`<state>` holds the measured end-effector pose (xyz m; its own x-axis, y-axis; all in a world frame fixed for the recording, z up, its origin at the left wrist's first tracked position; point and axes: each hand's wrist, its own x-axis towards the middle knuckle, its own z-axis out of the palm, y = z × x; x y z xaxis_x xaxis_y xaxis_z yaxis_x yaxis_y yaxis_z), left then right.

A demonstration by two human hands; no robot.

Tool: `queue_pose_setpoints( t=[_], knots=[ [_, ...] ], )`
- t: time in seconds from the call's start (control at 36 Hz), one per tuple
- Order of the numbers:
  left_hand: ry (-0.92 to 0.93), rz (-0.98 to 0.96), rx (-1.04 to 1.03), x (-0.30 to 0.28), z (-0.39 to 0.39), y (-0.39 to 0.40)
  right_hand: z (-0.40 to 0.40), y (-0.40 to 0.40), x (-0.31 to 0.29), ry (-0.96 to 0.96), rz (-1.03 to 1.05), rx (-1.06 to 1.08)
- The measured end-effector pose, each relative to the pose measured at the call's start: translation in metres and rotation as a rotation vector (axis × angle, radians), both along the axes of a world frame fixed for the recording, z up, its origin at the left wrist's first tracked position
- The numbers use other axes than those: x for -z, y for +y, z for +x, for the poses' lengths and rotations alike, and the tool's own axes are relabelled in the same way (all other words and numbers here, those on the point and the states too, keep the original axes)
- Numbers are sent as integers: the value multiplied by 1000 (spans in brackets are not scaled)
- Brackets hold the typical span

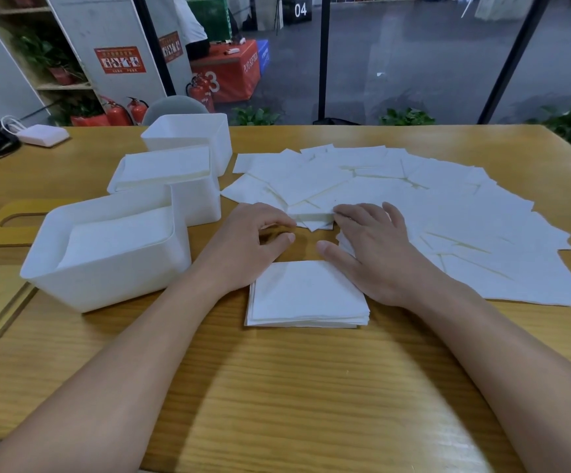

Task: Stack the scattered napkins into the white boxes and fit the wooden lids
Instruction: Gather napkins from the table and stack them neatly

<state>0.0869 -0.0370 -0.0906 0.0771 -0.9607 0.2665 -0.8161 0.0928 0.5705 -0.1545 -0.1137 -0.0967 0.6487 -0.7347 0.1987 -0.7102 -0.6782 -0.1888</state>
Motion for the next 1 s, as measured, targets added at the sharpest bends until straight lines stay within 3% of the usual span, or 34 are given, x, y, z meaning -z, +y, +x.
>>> queue_pose_setpoints(
  t=[0.19,0.39,0.56,0.67,0.78,0.89,1.0],
  knots=[
    [77,-86,-64,-7,-2,1,-1,6,-14,-192,-90,-57],
    [-22,-85,-11,-4,-5,1,-4,13,-19,-353,-66,-201],
    [54,-189,-50,-11,-5,3,-12,16,-22,-534,-14,-138],
    [175,-164,54,-17,-11,10,-14,18,-26,-618,10,-153],
    [105,-73,181,-20,-15,14,-14,28,-34,-764,110,-181],
    [73,-173,123,-8,-5,4,-15,28,-36,-873,128,-172],
    [172,-165,33,-5,2,1,-16,26,-35,-967,198,-169]
  ],
)
